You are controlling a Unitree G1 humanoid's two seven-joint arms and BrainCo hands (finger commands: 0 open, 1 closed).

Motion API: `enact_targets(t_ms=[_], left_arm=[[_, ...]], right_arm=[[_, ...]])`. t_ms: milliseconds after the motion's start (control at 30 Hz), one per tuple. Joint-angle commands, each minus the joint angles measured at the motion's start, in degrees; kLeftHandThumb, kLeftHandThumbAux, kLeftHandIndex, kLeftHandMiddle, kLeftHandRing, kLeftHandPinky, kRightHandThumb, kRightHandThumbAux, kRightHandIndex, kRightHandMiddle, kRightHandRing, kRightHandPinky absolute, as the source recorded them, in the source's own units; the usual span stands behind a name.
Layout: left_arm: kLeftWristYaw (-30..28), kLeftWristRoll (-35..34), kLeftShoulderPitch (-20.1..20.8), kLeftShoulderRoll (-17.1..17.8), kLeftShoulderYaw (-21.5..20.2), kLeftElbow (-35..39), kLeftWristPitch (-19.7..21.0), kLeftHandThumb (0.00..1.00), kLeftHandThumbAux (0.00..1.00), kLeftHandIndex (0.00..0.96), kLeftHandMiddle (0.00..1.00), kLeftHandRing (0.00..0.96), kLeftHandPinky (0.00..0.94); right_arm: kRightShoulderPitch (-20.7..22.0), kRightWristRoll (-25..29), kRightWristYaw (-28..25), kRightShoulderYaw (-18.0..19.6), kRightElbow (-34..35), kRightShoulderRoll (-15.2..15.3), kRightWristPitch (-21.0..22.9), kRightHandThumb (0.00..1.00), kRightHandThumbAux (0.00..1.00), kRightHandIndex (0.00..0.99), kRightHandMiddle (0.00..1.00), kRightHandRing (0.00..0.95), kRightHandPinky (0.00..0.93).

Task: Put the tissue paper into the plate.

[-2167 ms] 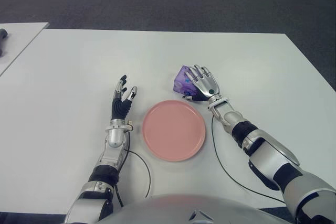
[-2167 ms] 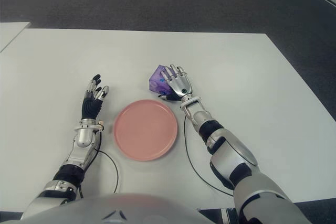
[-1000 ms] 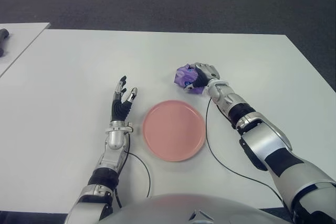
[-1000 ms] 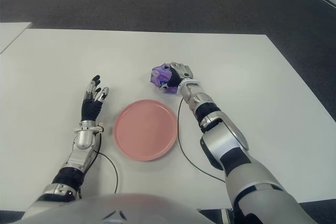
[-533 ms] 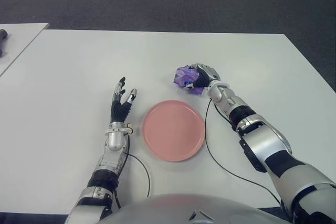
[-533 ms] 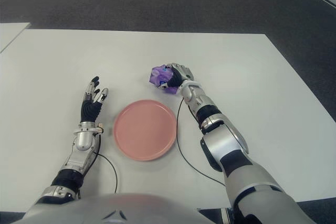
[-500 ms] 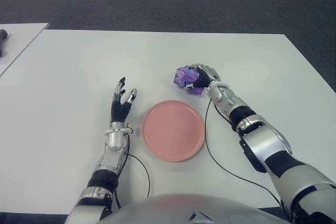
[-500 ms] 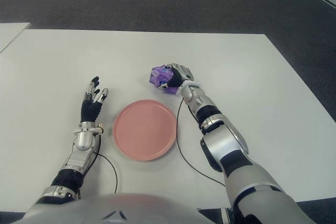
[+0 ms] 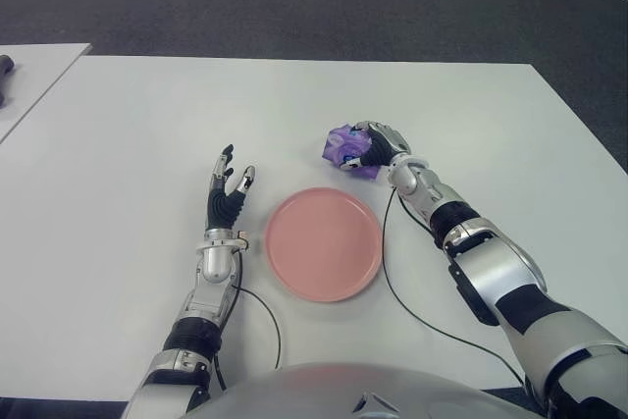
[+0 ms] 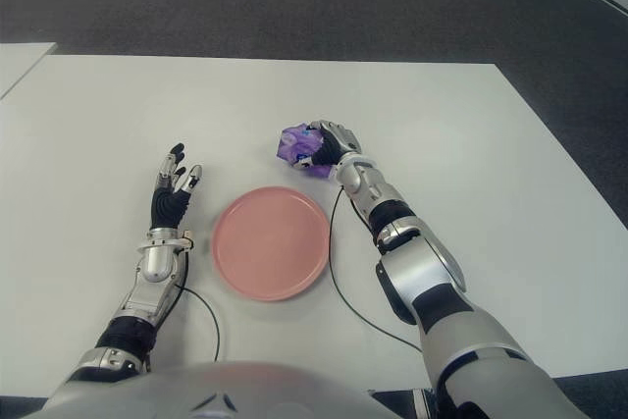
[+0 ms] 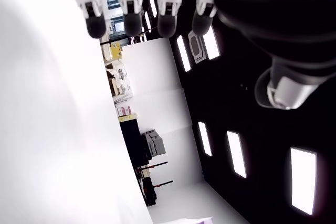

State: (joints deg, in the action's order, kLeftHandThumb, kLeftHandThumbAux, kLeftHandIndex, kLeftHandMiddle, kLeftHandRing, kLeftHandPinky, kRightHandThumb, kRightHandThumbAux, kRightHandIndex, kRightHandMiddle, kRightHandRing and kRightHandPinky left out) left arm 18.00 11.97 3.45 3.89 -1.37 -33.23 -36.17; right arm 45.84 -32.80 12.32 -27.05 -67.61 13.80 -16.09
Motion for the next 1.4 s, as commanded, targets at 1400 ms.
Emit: enact_targets(t_ms=[1400], left_arm=[[-0.5, -0.8, 0.1, -1.5, 0.4, -2.0, 0.1, 0.000, 0.451, 0.000, 0.000, 0.000, 0.000]], right_arm=[[-12.4, 3.0, 16.4, 4.3, -6.6, -2.5, -2.1, 0.855, 0.678, 0.397, 0.534, 0.867, 0.870]])
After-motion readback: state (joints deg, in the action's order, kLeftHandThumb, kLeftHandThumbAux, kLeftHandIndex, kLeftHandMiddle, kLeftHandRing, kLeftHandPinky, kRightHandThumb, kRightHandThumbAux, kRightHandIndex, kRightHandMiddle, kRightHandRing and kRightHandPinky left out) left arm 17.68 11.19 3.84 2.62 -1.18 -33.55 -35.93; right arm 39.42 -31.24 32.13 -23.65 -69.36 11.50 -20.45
